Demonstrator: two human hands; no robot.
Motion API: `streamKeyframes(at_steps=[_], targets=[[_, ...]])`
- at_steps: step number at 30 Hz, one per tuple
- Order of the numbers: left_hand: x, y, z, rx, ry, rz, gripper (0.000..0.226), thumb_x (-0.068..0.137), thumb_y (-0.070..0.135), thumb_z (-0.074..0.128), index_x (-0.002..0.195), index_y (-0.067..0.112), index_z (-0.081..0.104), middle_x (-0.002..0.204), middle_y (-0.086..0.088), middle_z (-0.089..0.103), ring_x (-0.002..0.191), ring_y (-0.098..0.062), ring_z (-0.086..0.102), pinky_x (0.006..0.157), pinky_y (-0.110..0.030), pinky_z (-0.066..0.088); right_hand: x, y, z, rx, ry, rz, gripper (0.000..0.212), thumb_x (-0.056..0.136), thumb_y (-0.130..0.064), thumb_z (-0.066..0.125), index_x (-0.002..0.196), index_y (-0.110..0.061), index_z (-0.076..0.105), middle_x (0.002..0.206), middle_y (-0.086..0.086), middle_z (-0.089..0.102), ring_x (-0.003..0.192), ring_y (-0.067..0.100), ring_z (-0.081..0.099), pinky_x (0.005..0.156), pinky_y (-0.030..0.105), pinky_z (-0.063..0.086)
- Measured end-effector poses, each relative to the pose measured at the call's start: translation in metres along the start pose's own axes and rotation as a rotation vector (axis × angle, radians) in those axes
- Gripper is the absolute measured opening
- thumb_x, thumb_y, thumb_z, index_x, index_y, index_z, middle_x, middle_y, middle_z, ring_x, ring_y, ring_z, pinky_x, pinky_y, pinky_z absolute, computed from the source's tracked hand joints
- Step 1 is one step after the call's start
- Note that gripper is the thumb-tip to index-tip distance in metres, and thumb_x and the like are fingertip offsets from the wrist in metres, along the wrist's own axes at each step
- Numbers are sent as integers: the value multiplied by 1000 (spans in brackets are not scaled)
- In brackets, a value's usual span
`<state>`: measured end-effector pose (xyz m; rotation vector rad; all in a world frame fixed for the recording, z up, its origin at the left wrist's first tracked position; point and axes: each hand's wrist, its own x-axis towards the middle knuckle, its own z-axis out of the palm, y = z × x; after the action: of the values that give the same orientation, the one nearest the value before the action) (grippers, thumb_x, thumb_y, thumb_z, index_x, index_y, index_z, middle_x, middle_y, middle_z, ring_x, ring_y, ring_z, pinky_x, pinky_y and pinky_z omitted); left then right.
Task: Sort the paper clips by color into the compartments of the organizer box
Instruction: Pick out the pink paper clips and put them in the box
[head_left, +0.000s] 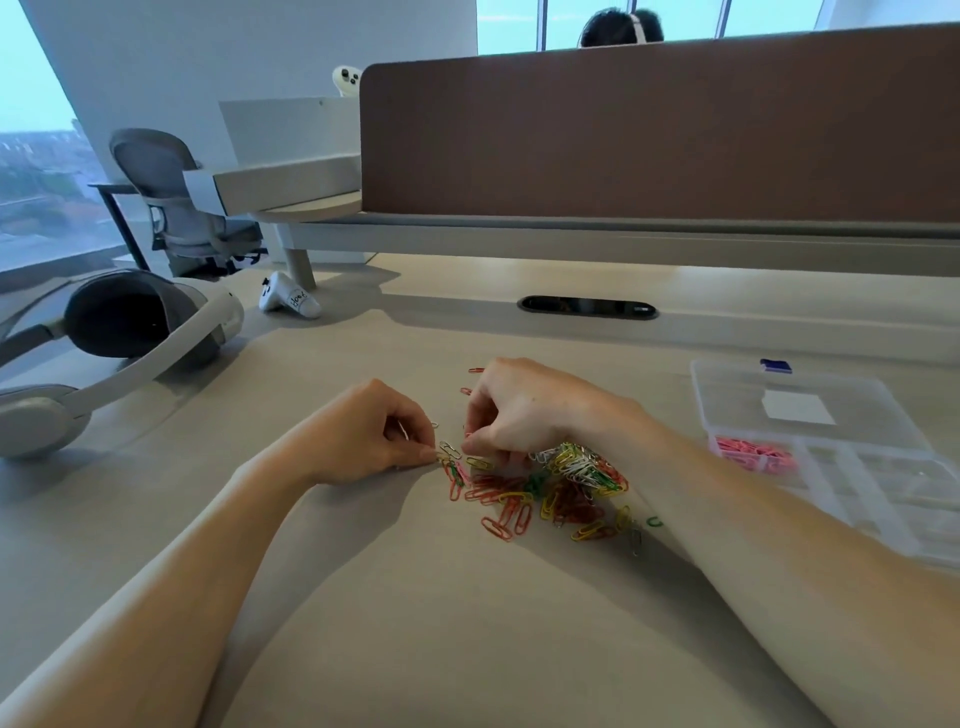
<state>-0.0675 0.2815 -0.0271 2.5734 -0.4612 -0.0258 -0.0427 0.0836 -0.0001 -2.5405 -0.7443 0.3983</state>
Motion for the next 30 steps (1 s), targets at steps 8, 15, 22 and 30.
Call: streamKeyframes(at_steps=[8, 15, 22, 30], targets=[[0, 5, 0, -30, 24, -19, 15, 65, 25, 86, 68, 22, 72, 63, 7, 69, 56, -2, 61, 60, -13, 48, -5, -1, -3, 65, -22, -10, 2, 85, -12, 71, 84, -13, 73, 73, 8, 74, 54, 11, 66, 53, 21, 52], [2, 14, 6, -72, 137, 71, 9, 74, 24, 80, 80, 27, 74, 72, 5, 71, 67, -12, 65, 68, -24, 53, -2, 4, -6, 102, -28, 16, 4, 82, -10, 75, 86, -9, 74, 71, 8, 73, 55, 13, 69, 57, 26, 57], [2, 26, 13, 113, -38, 124, 12, 78, 32, 76, 90, 35, 76, 80, 10, 67, 78, -5, 53, 64, -7, 38, -3, 12, -14, 140, 18, 26, 3, 80, -11, 77, 82, -13, 75, 74, 5, 73, 55, 9, 67, 52, 19, 52], [3, 34, 12, 182, -109, 82, 4, 82, 26, 73, 84, 30, 74, 78, 14, 68, 75, 3, 57, 66, -4, 39, -2, 18, -16, 157, 27, 39, 5, 83, -12, 75, 80, -17, 73, 70, -1, 70, 52, 4, 65, 49, 16, 49]])
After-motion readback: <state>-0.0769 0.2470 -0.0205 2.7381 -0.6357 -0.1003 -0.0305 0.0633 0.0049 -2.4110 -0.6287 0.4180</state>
